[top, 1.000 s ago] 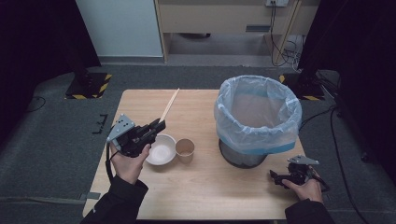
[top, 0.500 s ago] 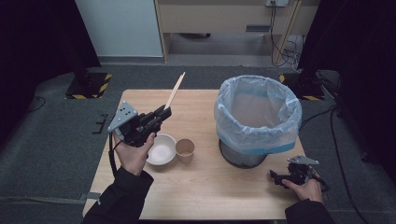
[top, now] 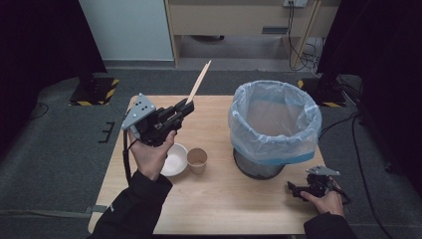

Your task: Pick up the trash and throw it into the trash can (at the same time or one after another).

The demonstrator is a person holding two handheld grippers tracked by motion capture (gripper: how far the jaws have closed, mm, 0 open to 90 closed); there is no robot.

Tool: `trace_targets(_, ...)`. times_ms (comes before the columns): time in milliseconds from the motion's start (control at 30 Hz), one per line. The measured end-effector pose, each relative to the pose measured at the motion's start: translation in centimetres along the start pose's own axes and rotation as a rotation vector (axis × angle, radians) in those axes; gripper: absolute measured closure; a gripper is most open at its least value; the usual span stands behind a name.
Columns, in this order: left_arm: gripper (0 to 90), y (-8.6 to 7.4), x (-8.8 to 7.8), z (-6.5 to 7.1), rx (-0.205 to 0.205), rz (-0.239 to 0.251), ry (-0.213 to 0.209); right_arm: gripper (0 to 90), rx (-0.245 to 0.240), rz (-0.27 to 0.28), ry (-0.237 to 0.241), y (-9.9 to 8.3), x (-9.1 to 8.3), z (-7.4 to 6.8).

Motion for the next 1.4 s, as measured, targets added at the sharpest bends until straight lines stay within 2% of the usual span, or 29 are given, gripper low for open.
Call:
trace_targets(467, 79.5, 2.3, 2.1, 1.5, 0.017, 0.027, -0.039, 1.1, -0.005, 0.001, -0.001, 0.0, 0.0, 0.0)
trace_targets(1033, 79.5, 3.6, 6.3, 4.2, 0.044, 0.012, -0.092, 0.9, -0.007, 0.001, 0.0, 0.0, 0.0, 0.0)
trace_targets(1400, 79.5, 4.0, 9.6, 6.0, 0.056, 0.005, -0.121, 0.8, -0.006, 0.003, -0.001, 0.0, 0.0, 0.0)
Point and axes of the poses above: each handheld gripper's, and its own axes: x roughly forward along the jaws, y roughly out of its top, z roughly to its right, the point moved 2 cm from there along x, roughly forward along the jaws, and after that the axes turned 3 degrees about -z, right-handed, at the moved point
